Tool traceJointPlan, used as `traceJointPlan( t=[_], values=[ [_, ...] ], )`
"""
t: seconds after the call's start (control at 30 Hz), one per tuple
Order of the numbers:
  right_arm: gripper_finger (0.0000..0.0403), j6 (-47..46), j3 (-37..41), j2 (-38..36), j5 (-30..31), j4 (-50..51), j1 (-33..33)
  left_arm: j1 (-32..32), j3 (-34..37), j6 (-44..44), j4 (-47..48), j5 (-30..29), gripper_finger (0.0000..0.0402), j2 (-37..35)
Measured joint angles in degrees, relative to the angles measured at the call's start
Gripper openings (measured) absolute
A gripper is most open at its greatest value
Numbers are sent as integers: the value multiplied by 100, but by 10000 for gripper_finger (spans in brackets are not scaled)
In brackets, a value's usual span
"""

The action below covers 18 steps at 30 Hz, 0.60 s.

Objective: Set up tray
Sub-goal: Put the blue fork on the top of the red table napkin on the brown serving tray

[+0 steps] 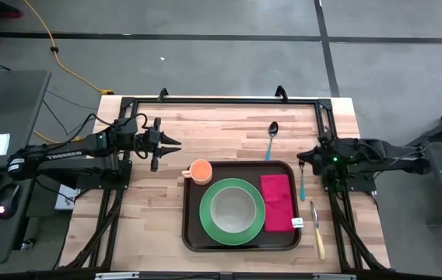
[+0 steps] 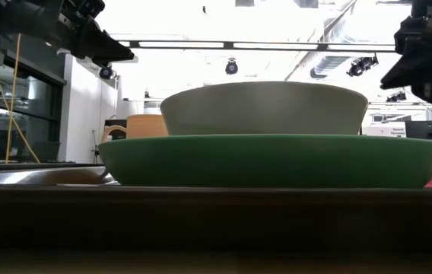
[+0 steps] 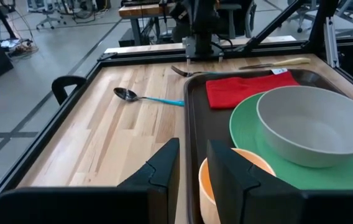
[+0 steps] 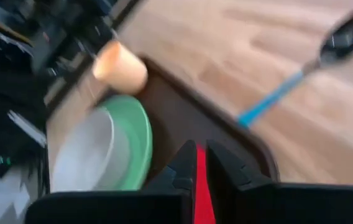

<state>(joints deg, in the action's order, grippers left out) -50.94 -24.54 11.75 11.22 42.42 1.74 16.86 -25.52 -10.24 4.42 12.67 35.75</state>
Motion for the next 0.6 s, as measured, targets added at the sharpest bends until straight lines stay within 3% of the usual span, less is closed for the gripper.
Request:
traceJointPlan(
  t=[0.27,0.43,0.6],
  values=[
    [48,-808,-896,1236,-529,1597,0,-1,0,0,12,-2,113,2],
    [78,-1596,-1002,1928,-1295,1659,1,-1,0,0,13,-2,113,2],
    [102,-1726,-986,2568,-1759,1671,2,-1,0,-42,21,-21,113,2]
  ],
)
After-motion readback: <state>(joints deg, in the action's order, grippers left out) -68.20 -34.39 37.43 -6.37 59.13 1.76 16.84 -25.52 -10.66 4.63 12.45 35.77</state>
